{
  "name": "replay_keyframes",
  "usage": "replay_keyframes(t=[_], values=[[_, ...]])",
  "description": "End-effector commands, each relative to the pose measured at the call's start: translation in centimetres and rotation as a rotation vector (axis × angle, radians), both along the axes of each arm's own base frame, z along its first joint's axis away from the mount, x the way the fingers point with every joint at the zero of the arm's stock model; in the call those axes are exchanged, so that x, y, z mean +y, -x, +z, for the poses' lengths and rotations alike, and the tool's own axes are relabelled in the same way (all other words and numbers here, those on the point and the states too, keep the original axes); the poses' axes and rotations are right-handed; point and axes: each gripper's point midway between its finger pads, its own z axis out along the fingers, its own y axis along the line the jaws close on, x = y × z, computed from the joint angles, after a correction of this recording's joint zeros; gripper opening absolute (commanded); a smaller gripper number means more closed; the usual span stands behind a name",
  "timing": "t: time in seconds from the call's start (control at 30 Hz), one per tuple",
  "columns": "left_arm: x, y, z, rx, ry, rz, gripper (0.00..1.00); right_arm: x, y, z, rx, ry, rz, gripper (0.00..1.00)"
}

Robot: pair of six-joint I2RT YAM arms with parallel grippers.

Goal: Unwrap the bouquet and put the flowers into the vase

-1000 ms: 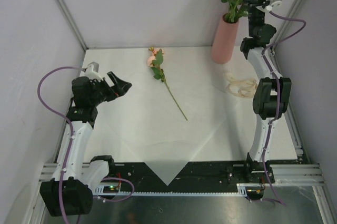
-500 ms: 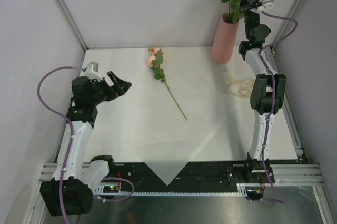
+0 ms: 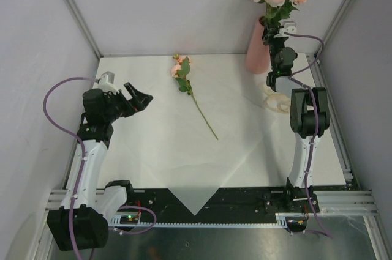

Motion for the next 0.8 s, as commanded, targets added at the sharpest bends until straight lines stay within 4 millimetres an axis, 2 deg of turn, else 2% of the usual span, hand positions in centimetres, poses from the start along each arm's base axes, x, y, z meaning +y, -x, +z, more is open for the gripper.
replay_keyframes(t=[0.0, 0.2, 0.33, 0.57, 0.77], values=[[-0.1, -0.2, 0.7, -0.031, 0.017, -0.012, 1.00, -0.5, 4.7, 7.6, -0.110, -0.007, -0.104, 0.42], [0.0, -0.1, 0.9, -0.041, 0.020, -0.009, 1.00, 1.1, 6.8, 5.9, 0.077, -0.002, -0.106, 0.58], [0.0, -0.1, 0.9, -0.040, 0.019, -0.007, 1.00, 2.8, 8.7, 4.0, 0.244, -0.001, -0.114, 0.60], [0.0, -0.2, 0.7, -0.035, 0.021, -0.011, 1.00, 8.6, 13.0, -1.1, 0.565, -0.005, -0.033, 0.56], [0.0, -0.1, 0.7, -0.037, 0.020, -0.009, 1.00, 15.9, 16.3, -8.0, 0.871, -0.130, 0.269, 0.49]])
